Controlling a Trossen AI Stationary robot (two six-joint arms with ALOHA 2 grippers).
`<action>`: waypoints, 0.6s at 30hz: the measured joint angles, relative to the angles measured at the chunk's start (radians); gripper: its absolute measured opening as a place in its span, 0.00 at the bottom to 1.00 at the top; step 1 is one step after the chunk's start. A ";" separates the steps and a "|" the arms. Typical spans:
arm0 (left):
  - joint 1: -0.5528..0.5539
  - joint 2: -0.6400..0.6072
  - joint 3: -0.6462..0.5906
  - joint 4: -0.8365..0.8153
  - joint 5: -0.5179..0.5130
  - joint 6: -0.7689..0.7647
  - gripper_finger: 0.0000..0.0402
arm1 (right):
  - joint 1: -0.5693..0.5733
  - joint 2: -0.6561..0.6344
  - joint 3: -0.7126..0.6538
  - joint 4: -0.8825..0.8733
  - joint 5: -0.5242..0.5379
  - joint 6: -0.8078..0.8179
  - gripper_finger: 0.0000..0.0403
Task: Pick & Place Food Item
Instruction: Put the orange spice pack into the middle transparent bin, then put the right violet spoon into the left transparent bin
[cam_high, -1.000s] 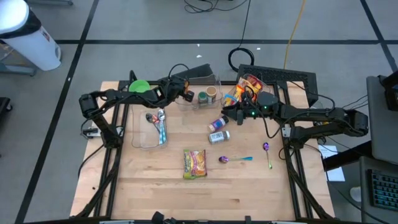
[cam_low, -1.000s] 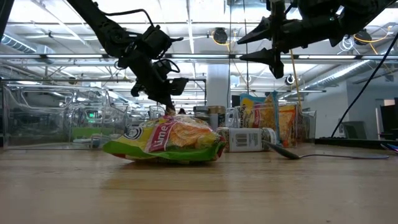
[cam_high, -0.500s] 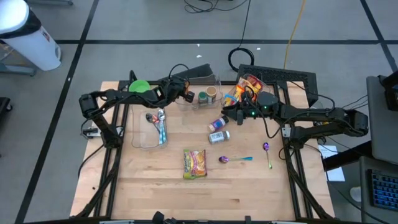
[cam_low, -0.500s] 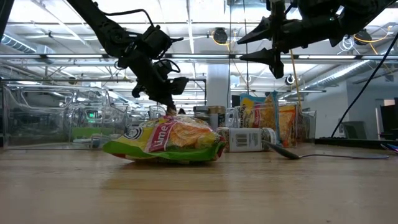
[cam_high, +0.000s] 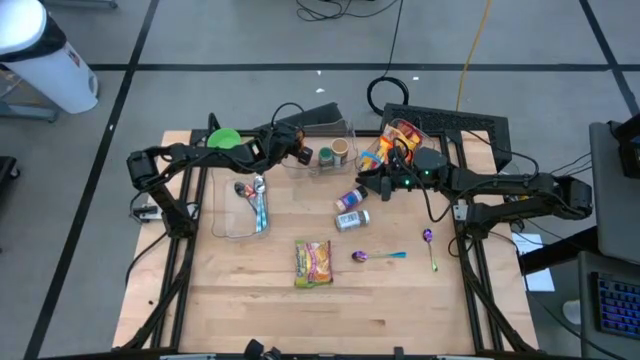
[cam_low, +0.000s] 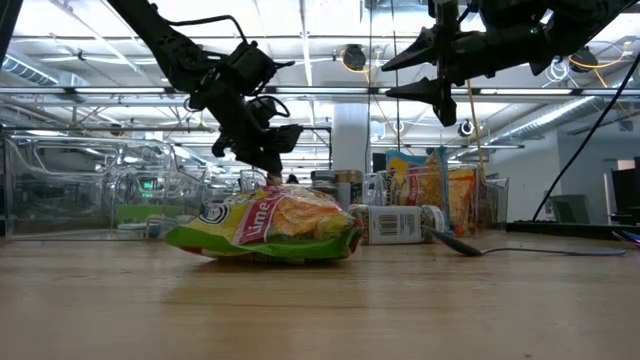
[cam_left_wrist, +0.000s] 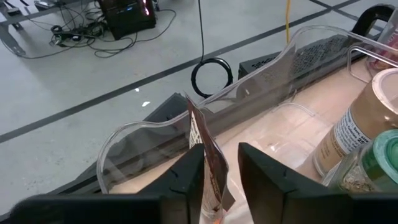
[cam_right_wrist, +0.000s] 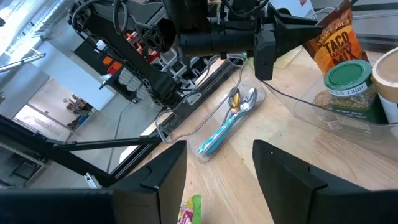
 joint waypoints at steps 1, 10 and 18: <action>0.000 -0.002 0.000 0.000 0.000 0.004 0.28 | 0.000 0.000 0.000 0.000 0.000 0.000 0.44; 0.000 -0.111 0.000 0.010 0.000 0.112 0.31 | 0.000 0.000 0.000 0.001 0.000 0.000 0.44; -0.002 -0.254 0.000 0.010 0.125 0.055 0.30 | 0.000 0.000 0.000 0.021 0.000 0.000 0.44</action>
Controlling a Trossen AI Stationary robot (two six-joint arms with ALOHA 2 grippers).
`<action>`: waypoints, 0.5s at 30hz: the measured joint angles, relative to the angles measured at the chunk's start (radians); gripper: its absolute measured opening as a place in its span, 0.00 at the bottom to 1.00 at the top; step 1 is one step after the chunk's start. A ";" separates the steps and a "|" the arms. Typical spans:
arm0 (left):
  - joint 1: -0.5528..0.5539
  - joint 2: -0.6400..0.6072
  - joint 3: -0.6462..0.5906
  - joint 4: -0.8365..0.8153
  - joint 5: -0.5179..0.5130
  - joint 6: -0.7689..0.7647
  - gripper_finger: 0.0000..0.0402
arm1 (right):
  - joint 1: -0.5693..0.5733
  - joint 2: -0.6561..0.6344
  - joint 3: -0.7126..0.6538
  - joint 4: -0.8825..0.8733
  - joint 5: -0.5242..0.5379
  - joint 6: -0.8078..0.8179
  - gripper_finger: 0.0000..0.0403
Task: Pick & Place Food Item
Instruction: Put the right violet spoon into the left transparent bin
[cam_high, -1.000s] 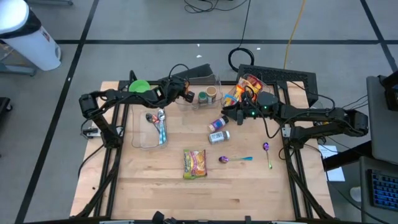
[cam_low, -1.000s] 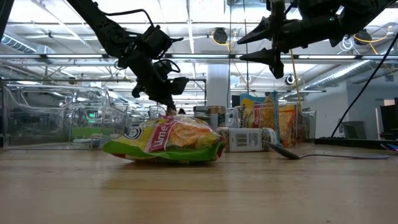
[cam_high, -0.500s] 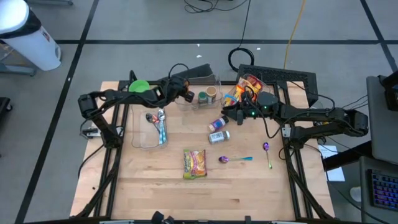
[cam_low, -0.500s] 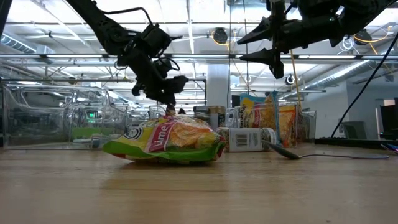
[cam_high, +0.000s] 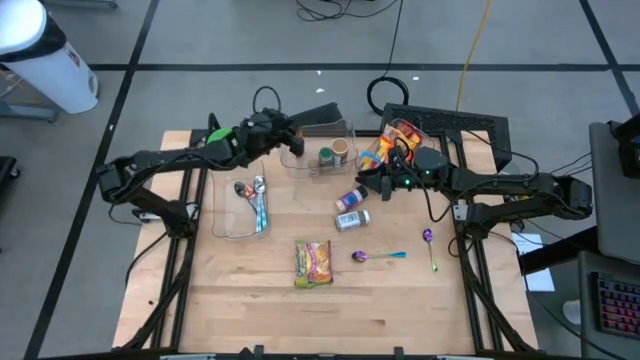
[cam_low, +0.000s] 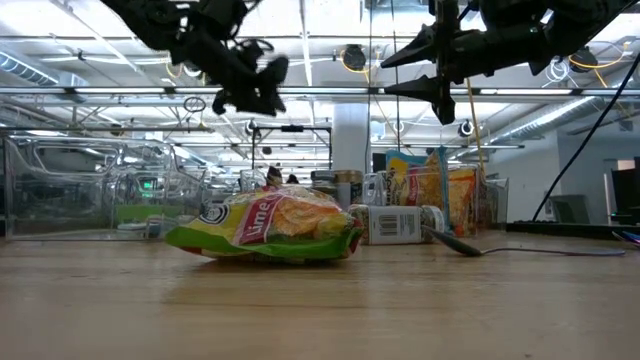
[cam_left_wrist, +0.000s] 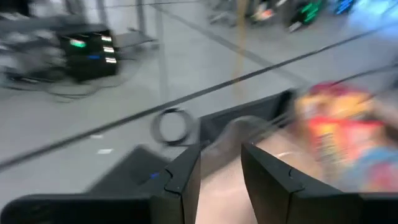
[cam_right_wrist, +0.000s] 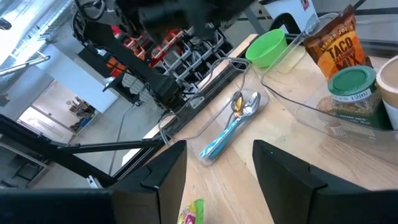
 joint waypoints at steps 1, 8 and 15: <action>0.000 -0.019 0.000 0.000 0.037 -0.037 0.30 | 0.000 0.000 0.000 0.003 0.000 0.000 0.44; -0.042 -0.104 0.000 0.044 0.443 -0.294 0.30 | 0.006 0.000 0.000 0.003 -0.003 0.000 0.44; -0.214 -0.086 0.001 0.172 0.561 -0.467 0.30 | 0.052 0.000 0.000 0.002 -0.002 -0.065 0.44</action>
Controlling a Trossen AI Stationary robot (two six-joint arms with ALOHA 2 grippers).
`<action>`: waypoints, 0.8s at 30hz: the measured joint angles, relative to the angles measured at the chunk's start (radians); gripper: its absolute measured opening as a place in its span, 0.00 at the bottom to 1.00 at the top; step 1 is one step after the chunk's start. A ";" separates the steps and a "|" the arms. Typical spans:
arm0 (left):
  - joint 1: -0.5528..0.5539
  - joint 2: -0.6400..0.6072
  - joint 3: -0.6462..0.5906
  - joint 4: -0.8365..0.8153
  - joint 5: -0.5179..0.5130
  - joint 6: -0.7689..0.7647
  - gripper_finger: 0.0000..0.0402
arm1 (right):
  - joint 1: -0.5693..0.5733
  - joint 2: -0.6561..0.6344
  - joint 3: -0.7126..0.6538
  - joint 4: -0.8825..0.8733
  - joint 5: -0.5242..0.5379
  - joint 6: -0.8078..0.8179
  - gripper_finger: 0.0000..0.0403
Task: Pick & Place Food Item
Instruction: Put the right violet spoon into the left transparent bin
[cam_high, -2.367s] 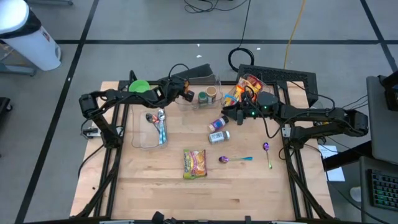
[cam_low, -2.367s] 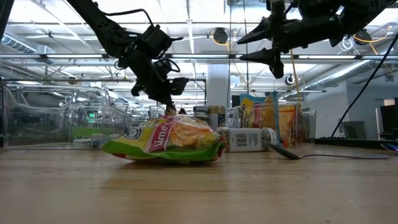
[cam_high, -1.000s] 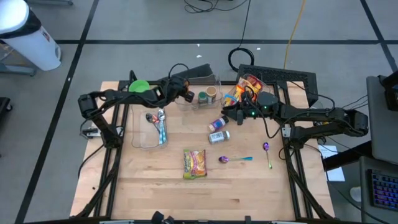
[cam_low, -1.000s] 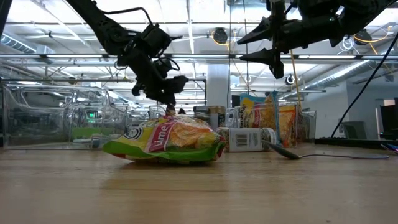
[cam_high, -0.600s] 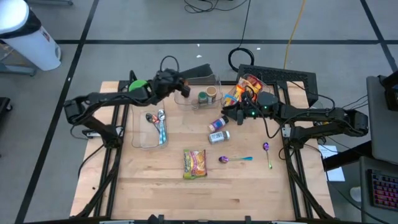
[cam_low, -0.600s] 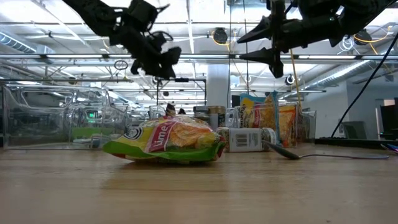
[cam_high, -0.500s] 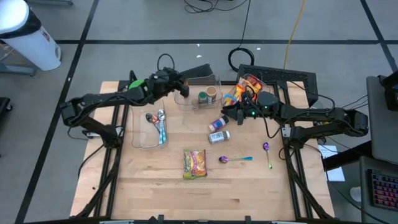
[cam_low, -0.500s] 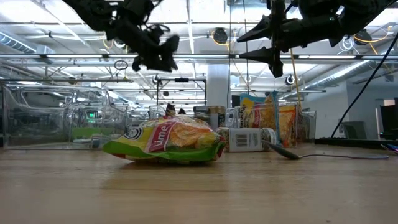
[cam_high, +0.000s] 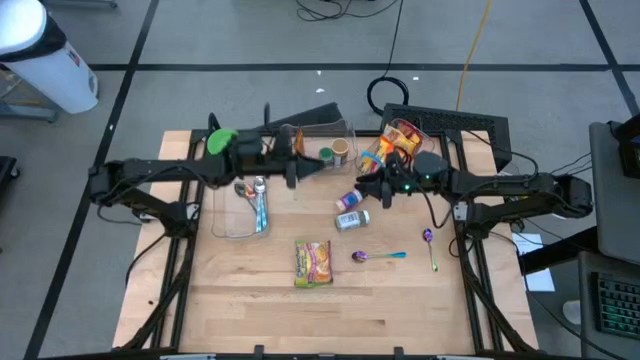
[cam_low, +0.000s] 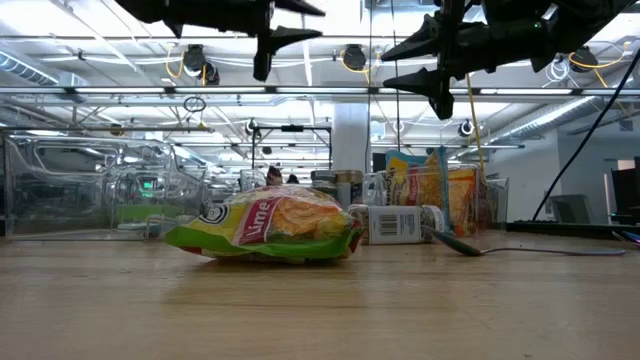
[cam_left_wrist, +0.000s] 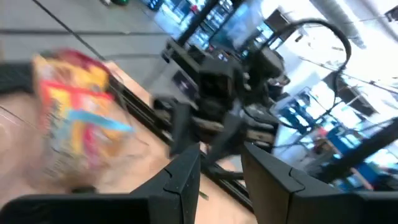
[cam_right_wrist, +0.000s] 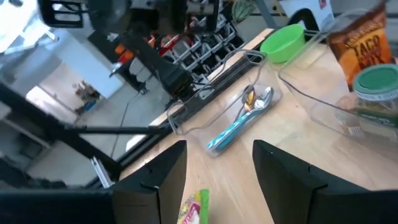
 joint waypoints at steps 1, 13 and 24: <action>-0.031 0.004 0.000 0.012 -0.023 -0.013 0.30 | 0.007 0.000 0.000 0.000 0.001 -0.022 0.44; -0.379 0.060 0.000 0.065 -0.335 -0.020 0.30 | 0.063 0.000 0.000 0.000 -0.055 -0.146 0.44; -0.463 0.163 0.000 0.150 -0.509 -0.087 0.30 | 0.106 -0.003 0.000 0.010 -0.185 -0.145 0.44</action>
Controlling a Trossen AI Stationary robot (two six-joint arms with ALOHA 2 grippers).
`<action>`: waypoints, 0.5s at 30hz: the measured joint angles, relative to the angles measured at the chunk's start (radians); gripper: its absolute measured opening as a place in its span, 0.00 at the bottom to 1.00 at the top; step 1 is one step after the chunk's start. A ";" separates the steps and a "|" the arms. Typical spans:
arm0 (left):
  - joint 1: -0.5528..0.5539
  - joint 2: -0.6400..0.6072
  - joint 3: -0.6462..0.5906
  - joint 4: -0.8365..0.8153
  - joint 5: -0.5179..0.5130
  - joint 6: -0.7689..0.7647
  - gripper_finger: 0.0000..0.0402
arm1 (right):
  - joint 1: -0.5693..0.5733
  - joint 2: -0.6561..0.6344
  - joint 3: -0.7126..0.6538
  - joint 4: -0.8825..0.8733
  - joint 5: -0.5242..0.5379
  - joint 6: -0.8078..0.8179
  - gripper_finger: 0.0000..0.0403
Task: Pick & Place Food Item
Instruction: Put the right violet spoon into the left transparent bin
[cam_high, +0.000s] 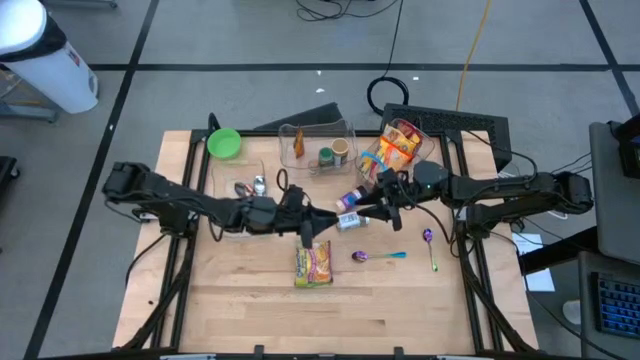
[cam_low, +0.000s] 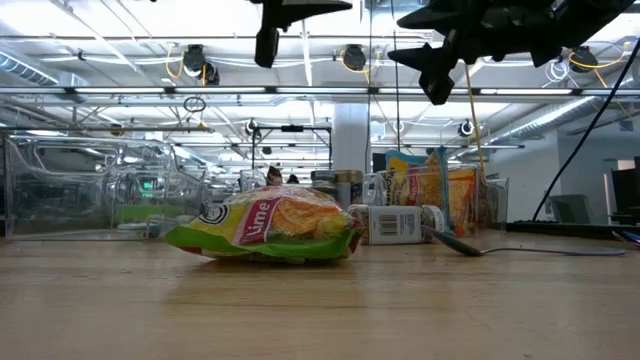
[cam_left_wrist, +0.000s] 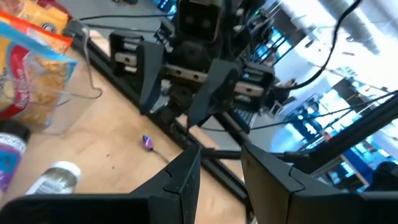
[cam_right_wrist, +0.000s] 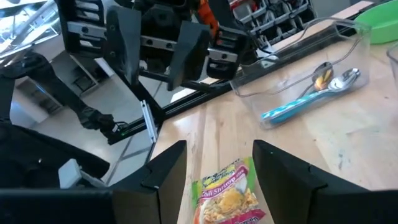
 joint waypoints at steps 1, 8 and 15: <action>0.000 0.005 0.000 0.003 0.000 0.000 0.30 | 0.000 0.000 0.000 0.005 0.000 0.000 0.44; 0.011 0.047 0.000 0.073 -0.001 -0.019 0.30 | -0.001 0.000 0.000 0.076 0.001 0.026 0.44; 0.013 0.048 0.000 0.091 0.009 0.015 0.30 | -0.002 -0.001 0.001 0.136 -0.137 0.059 0.44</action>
